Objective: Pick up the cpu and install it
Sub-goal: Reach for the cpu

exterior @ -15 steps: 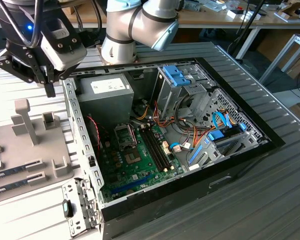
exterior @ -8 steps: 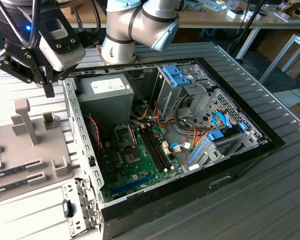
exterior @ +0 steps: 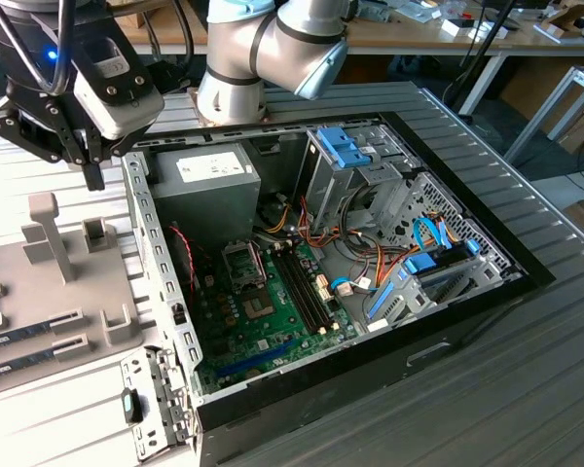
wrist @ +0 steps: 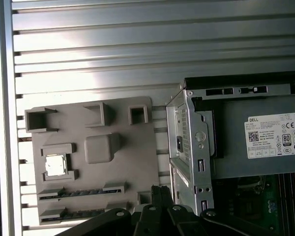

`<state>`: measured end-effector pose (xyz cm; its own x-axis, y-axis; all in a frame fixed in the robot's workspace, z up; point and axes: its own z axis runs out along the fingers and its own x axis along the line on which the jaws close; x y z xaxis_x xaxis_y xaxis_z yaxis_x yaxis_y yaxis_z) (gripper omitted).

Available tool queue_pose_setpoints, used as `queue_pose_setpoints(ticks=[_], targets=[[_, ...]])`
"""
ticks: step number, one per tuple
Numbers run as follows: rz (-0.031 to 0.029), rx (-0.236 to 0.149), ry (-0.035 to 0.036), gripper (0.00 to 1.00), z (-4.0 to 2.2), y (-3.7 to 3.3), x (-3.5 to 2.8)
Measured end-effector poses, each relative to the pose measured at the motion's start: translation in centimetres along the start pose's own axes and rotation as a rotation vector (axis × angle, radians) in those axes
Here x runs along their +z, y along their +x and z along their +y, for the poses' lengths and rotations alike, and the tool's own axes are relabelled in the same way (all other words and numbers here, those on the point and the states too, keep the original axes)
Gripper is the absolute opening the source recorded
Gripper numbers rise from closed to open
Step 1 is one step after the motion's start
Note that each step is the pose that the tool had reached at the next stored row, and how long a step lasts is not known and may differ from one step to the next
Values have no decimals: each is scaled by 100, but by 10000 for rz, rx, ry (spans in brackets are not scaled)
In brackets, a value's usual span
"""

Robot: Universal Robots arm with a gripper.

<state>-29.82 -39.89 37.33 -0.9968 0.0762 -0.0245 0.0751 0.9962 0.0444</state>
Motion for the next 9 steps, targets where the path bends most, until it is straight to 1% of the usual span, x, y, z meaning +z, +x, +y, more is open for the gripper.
queue_pose_setpoints(ticks=[4,6,9], targets=[[0,0,0,11,-1,7,2],[0,0,0,11,-2,26,7],[0,0,0,11,-3,32,8]])
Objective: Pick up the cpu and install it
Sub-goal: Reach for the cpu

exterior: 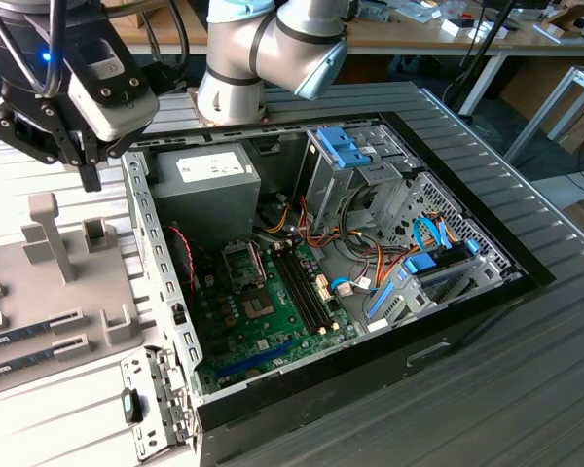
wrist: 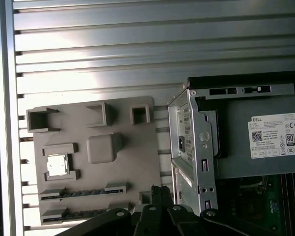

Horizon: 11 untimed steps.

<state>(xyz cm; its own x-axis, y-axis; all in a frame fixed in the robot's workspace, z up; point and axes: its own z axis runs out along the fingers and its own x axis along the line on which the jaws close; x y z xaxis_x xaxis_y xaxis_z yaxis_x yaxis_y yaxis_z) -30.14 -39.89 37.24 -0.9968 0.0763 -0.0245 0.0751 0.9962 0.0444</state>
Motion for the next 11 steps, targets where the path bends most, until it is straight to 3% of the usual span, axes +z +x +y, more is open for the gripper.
queue_pose_setpoints(ticks=[11], targets=[[1,0,0,11,-2,23,3]])
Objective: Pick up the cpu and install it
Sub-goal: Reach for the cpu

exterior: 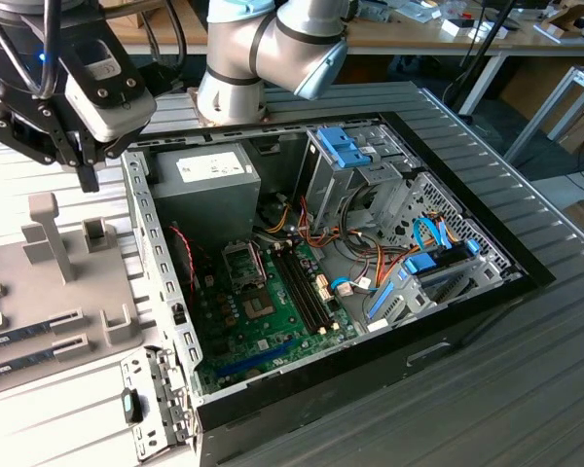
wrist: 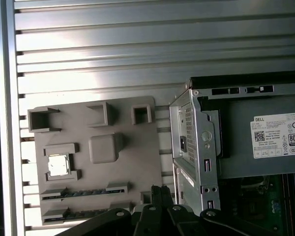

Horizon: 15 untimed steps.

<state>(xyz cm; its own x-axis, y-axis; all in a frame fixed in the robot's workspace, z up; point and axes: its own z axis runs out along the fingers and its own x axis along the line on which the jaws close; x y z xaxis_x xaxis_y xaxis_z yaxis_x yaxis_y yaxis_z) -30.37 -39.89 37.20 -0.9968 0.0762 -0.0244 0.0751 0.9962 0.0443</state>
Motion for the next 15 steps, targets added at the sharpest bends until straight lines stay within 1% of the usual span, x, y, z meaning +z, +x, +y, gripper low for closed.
queue_pose_setpoints(ticks=[15], targets=[[-1,0,-1,11,-3,35,6]])
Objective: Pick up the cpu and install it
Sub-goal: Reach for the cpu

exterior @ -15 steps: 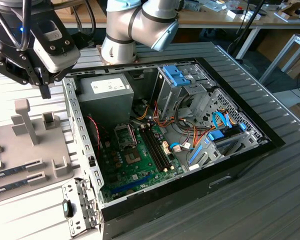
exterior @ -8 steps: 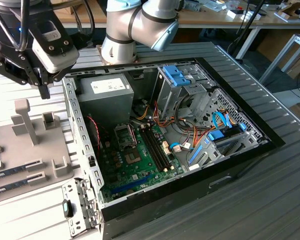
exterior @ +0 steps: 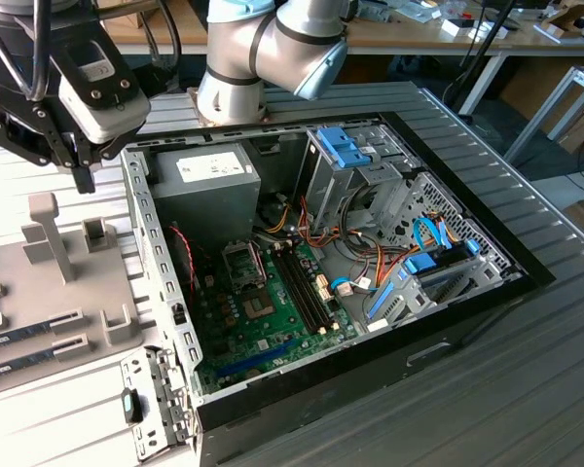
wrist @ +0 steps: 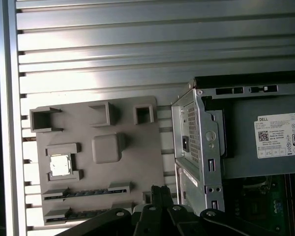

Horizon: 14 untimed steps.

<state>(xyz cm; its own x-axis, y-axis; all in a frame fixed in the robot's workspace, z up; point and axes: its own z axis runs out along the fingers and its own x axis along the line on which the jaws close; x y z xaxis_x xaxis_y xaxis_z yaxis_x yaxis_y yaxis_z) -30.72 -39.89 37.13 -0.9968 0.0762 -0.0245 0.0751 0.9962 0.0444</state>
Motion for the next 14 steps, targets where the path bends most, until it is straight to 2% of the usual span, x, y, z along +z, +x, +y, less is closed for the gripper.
queue_pose_setpoints(ticks=[14], targets=[[1,0,0,11,-4,45,12]])
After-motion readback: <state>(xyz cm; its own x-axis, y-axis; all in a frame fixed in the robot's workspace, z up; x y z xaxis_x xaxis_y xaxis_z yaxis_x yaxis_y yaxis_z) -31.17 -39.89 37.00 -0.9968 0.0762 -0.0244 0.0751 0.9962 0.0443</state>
